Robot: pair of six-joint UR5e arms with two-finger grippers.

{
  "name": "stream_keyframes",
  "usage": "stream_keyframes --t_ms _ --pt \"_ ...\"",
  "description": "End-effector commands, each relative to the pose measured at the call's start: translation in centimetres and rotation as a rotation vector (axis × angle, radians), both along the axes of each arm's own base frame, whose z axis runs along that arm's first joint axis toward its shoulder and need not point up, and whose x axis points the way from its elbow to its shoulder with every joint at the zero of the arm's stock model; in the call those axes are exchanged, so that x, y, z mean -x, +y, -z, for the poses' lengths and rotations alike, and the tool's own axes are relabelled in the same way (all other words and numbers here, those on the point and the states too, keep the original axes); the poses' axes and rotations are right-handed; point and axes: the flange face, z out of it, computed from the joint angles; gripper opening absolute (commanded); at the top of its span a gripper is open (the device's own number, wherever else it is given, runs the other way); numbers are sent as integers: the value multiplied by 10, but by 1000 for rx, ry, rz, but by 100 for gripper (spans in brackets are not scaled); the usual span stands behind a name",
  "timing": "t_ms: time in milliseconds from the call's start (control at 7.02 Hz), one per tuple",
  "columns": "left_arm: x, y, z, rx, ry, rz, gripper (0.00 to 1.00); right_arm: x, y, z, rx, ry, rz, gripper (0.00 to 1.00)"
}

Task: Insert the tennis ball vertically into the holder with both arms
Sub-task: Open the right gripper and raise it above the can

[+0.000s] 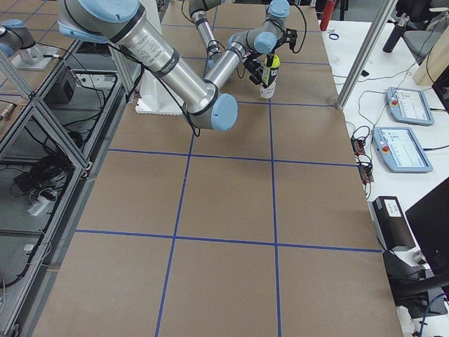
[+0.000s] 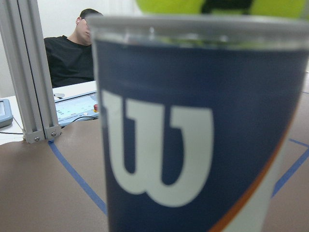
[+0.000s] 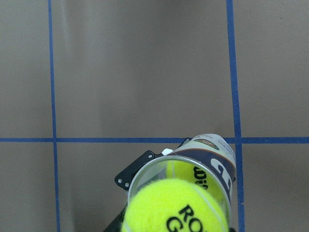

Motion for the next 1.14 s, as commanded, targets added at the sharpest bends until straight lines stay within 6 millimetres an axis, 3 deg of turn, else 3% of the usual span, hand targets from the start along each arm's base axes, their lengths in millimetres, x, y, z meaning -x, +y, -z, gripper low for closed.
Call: stream_keyframes --t_ms 0,285,427,712,997 --pt "0 0 0 0 0 0 70 -1 0 4 29 -4 -15 99" --pt "-1 1 0 0 0 -2 70 -4 2 3 27 -7 -15 99" --pt "-2 2 -3 3 -5 -3 70 -15 -3 0 26 -10 -27 99" --pt "-3 2 -7 6 -11 -5 70 -30 -15 -12 28 -2 -43 99" --pt "-4 3 -7 6 -11 -6 72 -30 -17 -25 33 14 -51 99"
